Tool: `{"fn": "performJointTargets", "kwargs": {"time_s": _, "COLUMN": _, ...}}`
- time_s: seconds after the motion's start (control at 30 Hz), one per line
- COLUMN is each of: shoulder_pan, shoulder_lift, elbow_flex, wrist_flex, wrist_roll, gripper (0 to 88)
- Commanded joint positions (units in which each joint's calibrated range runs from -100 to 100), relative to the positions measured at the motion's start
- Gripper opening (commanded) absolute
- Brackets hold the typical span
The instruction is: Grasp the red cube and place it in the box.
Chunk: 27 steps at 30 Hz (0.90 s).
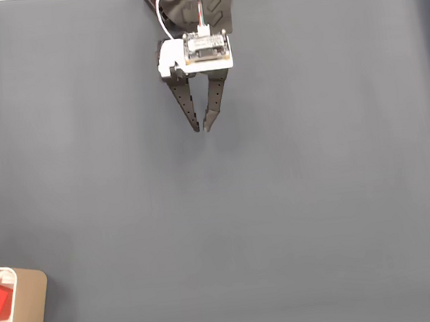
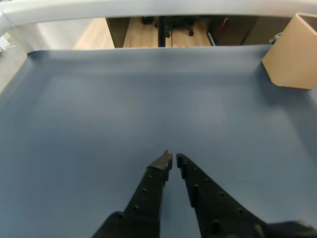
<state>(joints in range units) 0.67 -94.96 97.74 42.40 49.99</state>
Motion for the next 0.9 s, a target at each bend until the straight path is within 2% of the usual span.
{"fn": "performJointTargets", "kwargs": {"time_s": 0.0, "shoulder_pan": 0.8, "shoulder_lift": -3.6, "elbow_flex": 2.0, "wrist_flex": 3.4, "wrist_roll": 0.2, "gripper": 0.0}}
{"fn": "performJointTargets", "kwargs": {"time_s": 0.37, "shoulder_pan": 0.9, "shoulder_lift": -4.8, "elbow_flex": 2.1, "wrist_flex": 23.8, "wrist_roll": 0.5, "gripper": 0.0}}
{"fn": "performJointTargets", "kwargs": {"time_s": 0.7, "shoulder_pan": 0.8, "shoulder_lift": -4.9, "elbow_flex": 2.1, "wrist_flex": 31.7, "wrist_roll": 2.1, "gripper": 0.0}}
{"fn": "performJointTargets", "kwargs": {"time_s": 0.87, "shoulder_pan": 0.7, "shoulder_lift": -4.9, "elbow_flex": 2.1, "wrist_flex": 32.7, "wrist_roll": 1.4, "gripper": 0.0}}
